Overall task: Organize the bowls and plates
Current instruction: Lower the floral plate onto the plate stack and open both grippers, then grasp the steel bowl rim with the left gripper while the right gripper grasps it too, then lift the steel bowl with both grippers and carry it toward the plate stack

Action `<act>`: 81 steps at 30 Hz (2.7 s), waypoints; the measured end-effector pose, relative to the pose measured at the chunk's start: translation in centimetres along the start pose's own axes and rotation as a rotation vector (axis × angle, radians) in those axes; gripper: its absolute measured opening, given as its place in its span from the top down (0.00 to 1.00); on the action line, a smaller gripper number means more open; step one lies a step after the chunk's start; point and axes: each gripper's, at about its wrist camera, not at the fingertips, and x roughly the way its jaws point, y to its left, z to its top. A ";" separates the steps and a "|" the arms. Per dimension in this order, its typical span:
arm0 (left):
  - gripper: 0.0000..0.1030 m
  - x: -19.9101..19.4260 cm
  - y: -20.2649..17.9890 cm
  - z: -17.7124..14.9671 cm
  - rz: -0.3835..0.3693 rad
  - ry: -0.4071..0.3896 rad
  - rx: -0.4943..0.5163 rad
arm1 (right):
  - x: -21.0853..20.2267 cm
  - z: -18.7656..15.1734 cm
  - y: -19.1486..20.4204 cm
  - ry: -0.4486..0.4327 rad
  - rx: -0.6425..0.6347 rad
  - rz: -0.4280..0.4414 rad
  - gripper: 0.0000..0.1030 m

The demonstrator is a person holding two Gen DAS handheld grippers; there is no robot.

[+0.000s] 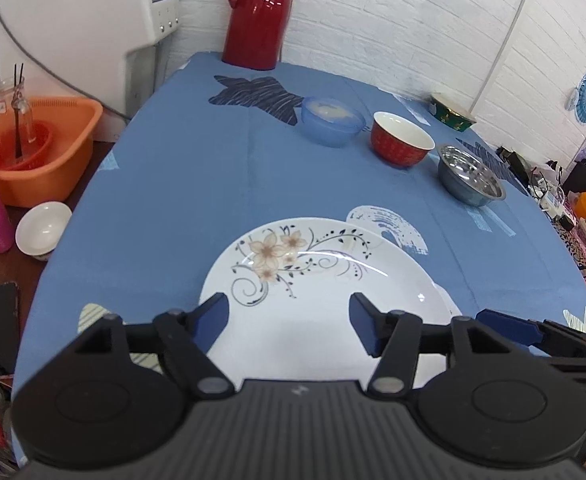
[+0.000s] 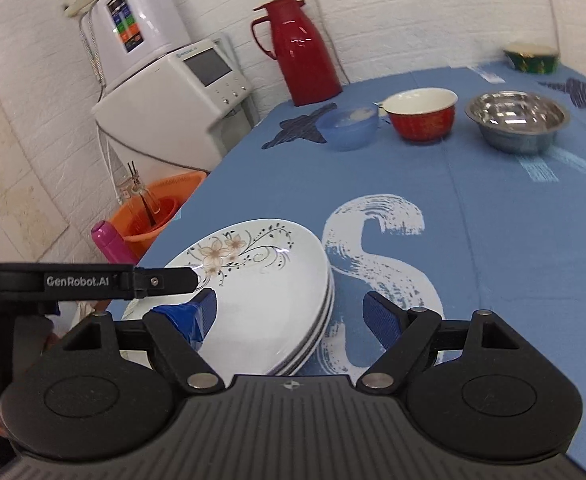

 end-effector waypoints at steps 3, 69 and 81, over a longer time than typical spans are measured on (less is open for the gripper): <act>0.38 -0.1 -1.4 0.2 -0.008 -0.010 0.024 | -0.6 0.6 -1.3 0.006 0.086 -0.055 0.35; 1.00 20.6 -21.6 10.5 -0.113 0.251 -0.015 | 7.0 13.3 -19.1 0.130 -0.224 -0.338 0.42; 1.00 10.1 -17.1 0.7 -0.249 0.298 0.002 | -1.6 4.4 -11.2 0.093 -0.289 -0.330 0.39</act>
